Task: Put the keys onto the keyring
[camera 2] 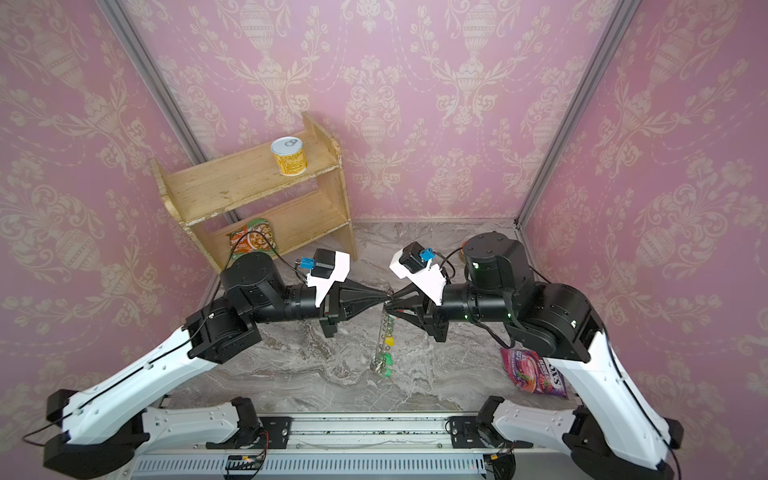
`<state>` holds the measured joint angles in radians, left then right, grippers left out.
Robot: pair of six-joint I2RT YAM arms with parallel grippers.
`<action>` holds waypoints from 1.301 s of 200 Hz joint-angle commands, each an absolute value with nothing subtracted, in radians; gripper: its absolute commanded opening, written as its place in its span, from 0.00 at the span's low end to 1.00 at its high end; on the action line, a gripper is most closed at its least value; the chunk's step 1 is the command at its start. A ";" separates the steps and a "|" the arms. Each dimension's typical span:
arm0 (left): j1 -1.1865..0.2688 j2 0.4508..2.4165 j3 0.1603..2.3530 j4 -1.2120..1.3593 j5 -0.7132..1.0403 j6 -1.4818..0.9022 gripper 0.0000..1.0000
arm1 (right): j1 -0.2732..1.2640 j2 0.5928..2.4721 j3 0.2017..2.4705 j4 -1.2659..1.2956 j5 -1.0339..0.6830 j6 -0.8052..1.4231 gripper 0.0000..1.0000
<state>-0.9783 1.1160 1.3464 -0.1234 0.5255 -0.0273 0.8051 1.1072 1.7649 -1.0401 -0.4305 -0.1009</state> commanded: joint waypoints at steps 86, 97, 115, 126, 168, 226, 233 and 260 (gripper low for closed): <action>-0.980 1.085 1.301 0.110 0.492 -0.094 0.00 | 0.797 1.063 1.725 -0.948 -0.487 -0.057 0.00; -0.980 1.081 1.287 0.150 0.487 -0.108 0.00 | 0.796 1.066 1.715 -0.939 -0.500 -0.052 0.00; -0.980 1.080 1.258 0.235 0.479 -0.135 0.00 | 0.798 1.068 1.694 -0.915 -0.516 -0.041 0.00; -0.980 1.081 1.244 0.287 0.476 -0.150 0.00 | 0.796 1.069 1.685 -0.902 -0.521 -0.035 0.00; -0.979 1.096 1.189 0.482 0.463 -0.231 0.00 | 0.798 1.060 1.652 -0.826 -0.546 -0.001 0.00; -0.977 1.127 1.179 0.551 0.490 -0.290 0.00 | 0.796 1.057 1.610 -0.719 -0.590 0.039 0.00; -0.977 1.133 1.181 0.555 0.499 -0.298 0.00 | 0.797 1.060 1.606 -0.709 -0.597 0.042 0.00; -0.974 1.148 1.189 0.567 0.526 -0.329 0.00 | 0.798 1.072 1.603 -0.689 -0.615 0.046 0.00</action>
